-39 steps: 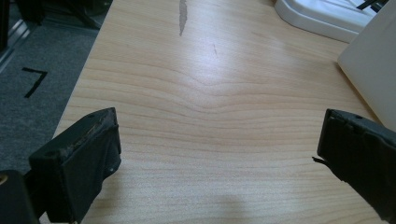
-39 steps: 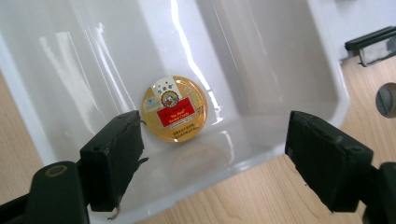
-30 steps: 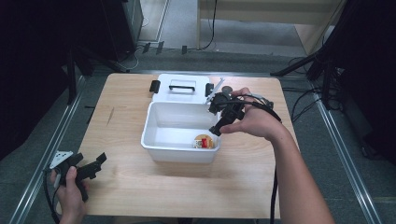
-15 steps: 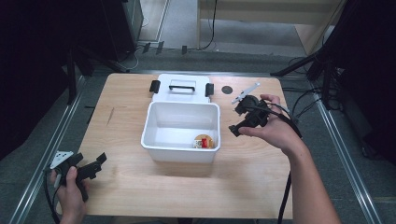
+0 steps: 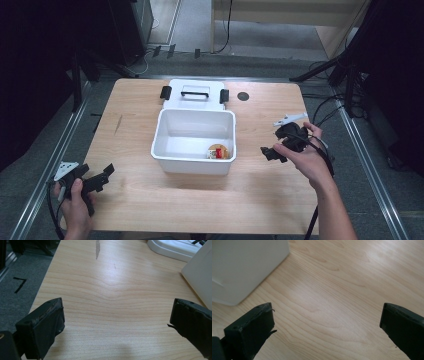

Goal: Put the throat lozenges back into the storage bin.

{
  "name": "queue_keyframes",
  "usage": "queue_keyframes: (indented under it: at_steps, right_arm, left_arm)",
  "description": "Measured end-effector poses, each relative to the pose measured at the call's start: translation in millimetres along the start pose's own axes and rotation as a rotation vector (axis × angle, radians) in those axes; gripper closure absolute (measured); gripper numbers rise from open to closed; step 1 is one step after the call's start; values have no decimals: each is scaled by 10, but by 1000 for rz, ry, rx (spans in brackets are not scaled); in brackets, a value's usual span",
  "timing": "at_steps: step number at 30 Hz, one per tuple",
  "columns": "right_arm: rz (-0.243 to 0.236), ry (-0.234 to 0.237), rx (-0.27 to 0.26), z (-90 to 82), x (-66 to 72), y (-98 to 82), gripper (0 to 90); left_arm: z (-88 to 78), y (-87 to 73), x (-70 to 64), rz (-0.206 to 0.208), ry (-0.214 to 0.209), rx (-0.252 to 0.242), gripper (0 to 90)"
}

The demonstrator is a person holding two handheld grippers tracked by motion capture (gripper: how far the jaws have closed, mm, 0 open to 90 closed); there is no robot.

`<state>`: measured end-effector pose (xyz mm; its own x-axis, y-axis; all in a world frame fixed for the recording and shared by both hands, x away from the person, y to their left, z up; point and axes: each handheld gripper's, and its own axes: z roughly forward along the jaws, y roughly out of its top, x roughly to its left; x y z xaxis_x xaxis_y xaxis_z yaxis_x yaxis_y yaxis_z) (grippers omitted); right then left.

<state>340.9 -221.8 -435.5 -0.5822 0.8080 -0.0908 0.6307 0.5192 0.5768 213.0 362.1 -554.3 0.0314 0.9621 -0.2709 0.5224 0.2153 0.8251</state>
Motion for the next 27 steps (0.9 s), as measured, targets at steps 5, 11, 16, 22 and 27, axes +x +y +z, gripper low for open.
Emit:
queue_keyframes:
  at_steps: [5, 11, 16, 22, 27]
  right_arm:
    - [45, -42, -31, 105, -30, -257, 0]
    - [100, -73, -69, 185, -75, -548, 0]
    - [146, -111, -99, 229, -121, -821, 0]
    - [203, -137, -139, 263, -201, -1176, 0]
    - [241, -146, -160, 258, -239, -1405, 0]
  left_arm:
    - [-2, -1, -1, -1, 2, -1, 0]
    - [-4, -1, -3, 1, 2, 0, 0]
    - [-3, -1, -3, 2, 2, 0, 0]
    - [-5, -1, -2, 3, 2, -3, 0]
    - [-3, 0, -6, 4, 2, 0, 0]
